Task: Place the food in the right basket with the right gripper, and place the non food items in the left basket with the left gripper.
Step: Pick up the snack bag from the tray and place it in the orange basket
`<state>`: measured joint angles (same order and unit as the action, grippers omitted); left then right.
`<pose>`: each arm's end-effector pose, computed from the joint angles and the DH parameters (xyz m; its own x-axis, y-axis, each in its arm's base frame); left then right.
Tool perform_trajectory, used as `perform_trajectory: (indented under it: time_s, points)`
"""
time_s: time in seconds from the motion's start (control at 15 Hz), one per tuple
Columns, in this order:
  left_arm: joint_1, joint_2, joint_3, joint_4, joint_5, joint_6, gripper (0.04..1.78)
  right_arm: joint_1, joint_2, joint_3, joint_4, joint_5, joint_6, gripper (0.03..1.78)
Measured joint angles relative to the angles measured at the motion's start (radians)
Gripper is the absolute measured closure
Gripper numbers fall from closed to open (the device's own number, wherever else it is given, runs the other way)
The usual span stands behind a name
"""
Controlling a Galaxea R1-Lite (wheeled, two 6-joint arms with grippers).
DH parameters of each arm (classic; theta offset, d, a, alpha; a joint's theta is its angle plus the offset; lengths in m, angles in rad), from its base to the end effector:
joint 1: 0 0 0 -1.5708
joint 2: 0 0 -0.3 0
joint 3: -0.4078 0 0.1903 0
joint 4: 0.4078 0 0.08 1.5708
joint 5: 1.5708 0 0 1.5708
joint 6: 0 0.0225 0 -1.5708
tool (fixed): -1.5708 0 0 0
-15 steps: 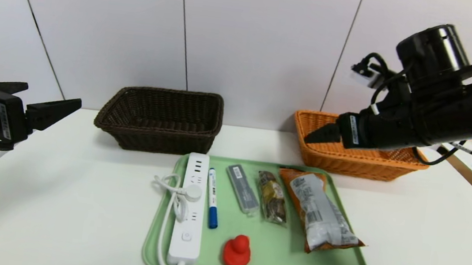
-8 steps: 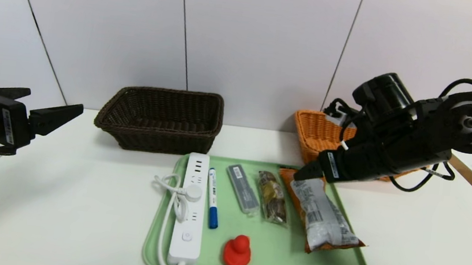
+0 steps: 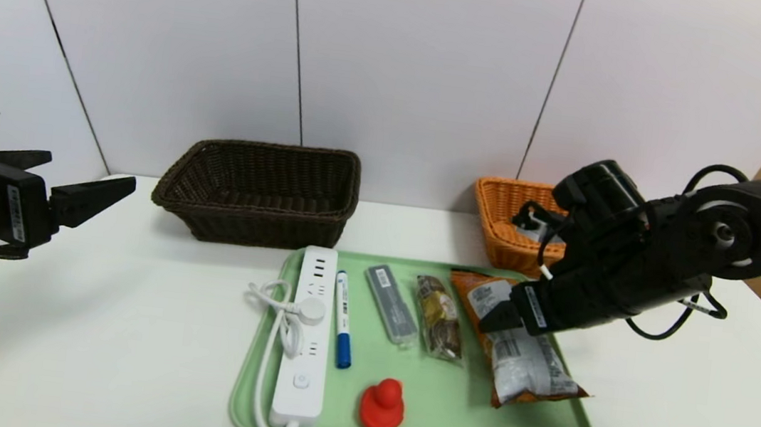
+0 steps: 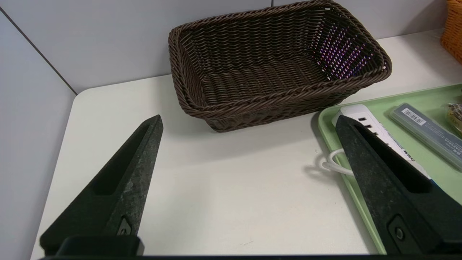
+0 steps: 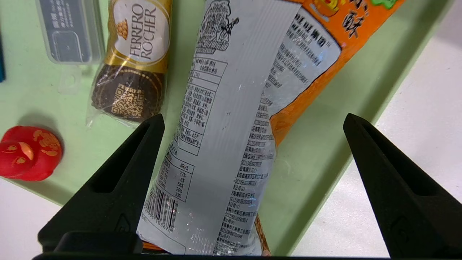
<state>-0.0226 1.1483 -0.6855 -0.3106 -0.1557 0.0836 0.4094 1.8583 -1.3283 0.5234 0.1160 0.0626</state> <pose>0.1679 -0.0073 0.2477 0.9727 -0.1771 -0.1498 0.1876 0.9805 0.0591 0.2967 0.1316 0.1755 0.4046 0.3017 -0.8633 -0.3971 0.9083 0.1313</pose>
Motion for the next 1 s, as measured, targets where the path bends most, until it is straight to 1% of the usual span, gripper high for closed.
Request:
perform_trajectory:
  time_s: [0.13, 0.4, 0.53, 0.6, 0.8, 1.0]
  points:
    - [0.001, 0.000, 0.000, -0.002, 0.000, 0.000, 0.13, 0.002, 0.007, 0.029, -0.029, 0.001, -0.001, 0.10]
    - [0.000, -0.004, 0.000, -0.004, 0.003, -0.001, 0.13, 0.012, 0.030, 0.087, -0.137, 0.000, 0.002, 0.10]
    - [0.000, -0.006, 0.000, -0.004, 0.003, -0.001, 0.13, 0.014, 0.039, 0.099, -0.159, -0.004, 0.003, 0.10]
    - [0.000, -0.006, 0.001, -0.003, 0.003, 0.000, 0.13, 0.015, 0.042, 0.101, -0.161, -0.007, 0.004, 0.29]
    - [0.000, -0.009, 0.009, -0.003, 0.003, 0.000, 0.13, 0.019, 0.044, 0.105, -0.156, -0.027, 0.005, 0.74]
    - [-0.001, -0.013, 0.019, -0.003, 0.003, 0.000, 0.13, 0.023, 0.039, 0.106, -0.154, -0.027, 0.004, 1.02]
